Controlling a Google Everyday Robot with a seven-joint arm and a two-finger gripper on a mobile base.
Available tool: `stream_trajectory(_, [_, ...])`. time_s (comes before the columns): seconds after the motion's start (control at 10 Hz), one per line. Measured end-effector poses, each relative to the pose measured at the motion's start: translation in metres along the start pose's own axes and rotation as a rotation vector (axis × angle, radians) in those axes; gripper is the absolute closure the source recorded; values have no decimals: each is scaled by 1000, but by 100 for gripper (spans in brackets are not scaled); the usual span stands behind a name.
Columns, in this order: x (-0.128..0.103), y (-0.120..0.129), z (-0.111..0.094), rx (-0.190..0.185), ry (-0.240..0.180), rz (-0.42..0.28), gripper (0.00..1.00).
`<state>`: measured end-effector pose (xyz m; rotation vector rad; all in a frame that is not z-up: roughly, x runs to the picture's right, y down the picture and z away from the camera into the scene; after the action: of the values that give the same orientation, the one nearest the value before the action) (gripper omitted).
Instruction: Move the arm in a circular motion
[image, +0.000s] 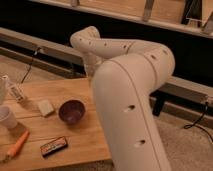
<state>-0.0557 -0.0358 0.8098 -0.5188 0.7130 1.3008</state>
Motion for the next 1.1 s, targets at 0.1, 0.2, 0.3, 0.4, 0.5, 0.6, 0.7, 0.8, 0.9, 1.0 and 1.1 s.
stream_trajectory(0.1, [-12,20,3,7,18,-22,35])
stream_trajectory(0.2, [-20,39,6,9,38,-39,35])
stream_trajectory(0.3, [-29,73,13,7,85,-57,35])
stream_trajectory(0.4, [-31,101,15,1,115,-77,35])
stream_trajectory(0.5, [-33,114,17,-8,125,-85,35])
stream_trajectory(0.6, [-42,120,13,-25,111,-79,35])
stream_trajectory(0.7, [-47,117,6,-36,93,-70,35])
stream_trajectory(0.8, [-47,119,6,-36,91,-73,35])
stream_trajectory(0.9, [-42,130,2,-40,95,-104,35])
stream_trajectory(1.0, [-41,131,3,-38,97,-110,35])
stream_trajectory(1.1, [-40,132,2,-38,98,-115,35])
